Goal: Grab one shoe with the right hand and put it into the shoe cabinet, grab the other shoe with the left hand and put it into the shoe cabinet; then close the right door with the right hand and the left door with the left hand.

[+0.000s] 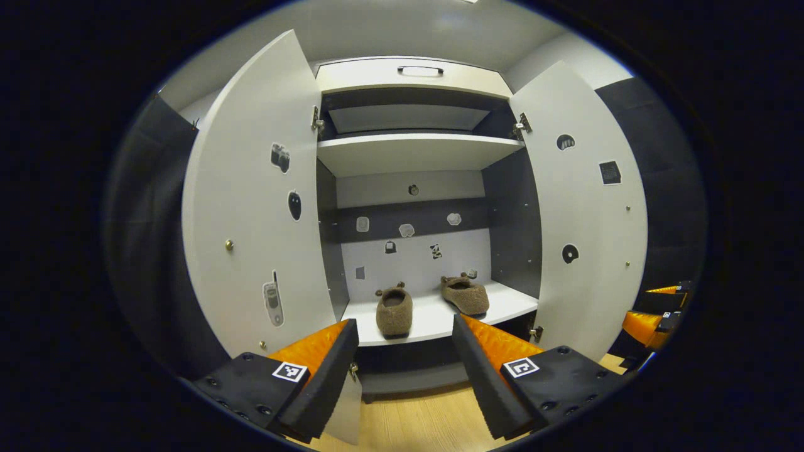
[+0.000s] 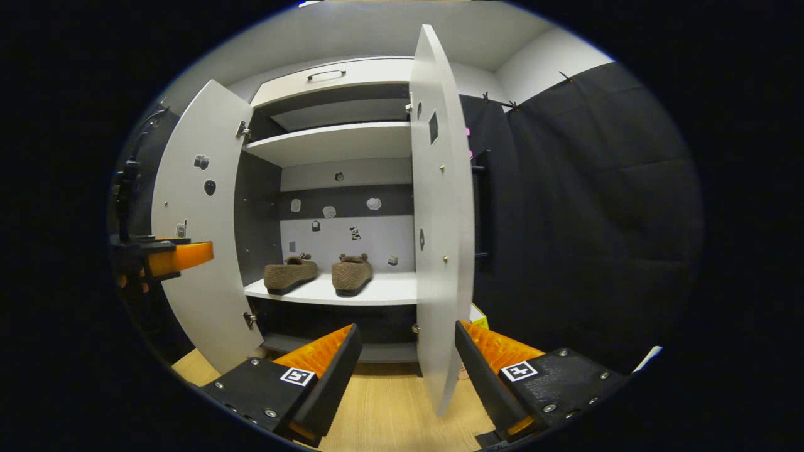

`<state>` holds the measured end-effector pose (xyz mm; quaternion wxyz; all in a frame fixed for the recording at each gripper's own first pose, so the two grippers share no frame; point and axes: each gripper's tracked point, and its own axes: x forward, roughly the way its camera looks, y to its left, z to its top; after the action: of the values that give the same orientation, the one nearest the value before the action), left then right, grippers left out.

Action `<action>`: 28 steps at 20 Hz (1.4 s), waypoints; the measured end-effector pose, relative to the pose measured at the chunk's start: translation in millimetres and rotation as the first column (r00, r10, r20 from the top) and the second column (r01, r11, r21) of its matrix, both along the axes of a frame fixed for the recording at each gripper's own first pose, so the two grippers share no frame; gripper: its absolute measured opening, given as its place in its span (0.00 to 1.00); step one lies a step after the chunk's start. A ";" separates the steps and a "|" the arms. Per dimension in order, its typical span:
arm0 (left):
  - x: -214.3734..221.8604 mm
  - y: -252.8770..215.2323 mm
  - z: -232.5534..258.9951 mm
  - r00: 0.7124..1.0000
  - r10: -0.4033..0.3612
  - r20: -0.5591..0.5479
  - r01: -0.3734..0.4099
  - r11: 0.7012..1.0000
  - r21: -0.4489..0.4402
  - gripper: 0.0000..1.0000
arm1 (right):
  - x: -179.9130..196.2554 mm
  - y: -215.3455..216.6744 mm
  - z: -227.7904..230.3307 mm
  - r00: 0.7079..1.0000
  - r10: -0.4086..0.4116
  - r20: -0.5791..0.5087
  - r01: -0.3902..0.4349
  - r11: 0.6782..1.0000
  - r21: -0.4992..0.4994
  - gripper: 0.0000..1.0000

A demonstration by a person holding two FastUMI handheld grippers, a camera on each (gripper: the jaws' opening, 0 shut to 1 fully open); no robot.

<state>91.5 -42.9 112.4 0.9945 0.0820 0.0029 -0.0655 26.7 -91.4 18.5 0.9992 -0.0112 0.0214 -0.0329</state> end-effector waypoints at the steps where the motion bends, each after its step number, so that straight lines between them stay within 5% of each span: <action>1: -9.7 5.1 -2.3 1.000 -0.001 -0.007 0.000 1.000 -0.015 0.98 | -2.4 -10.3 2.3 1.000 -0.020 0.004 0.020 1.000 -0.004 0.92; 10: -78.6 83.7 4.4 0.994 0.108 0.017 -0.106 0.989 -0.105 0.97 | -1.7 -106.2 14.5 0.983 -0.179 0.034 0.177 0.983 0.049 0.92; 18: -100.5 164.2 -1.5 0.970 0.240 0.022 -0.239 0.970 -0.044 0.99 | 52.1 -112.8 -2.8 0.995 -0.101 -0.004 0.100 0.993 -0.066 0.92; 28: -92.5 225.3 -19.2 0.937 0.350 -0.012 -0.350 0.934 -0.067 0.95 | 58.7 -79.2 -3.4 1.000 -0.016 -0.024 0.014 0.998 -0.064 0.89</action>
<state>-1.0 182.3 93.2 0.9925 0.0462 0.0153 0.1123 85.4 -170.5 15.1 0.9977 -0.0433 0.0328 -0.0409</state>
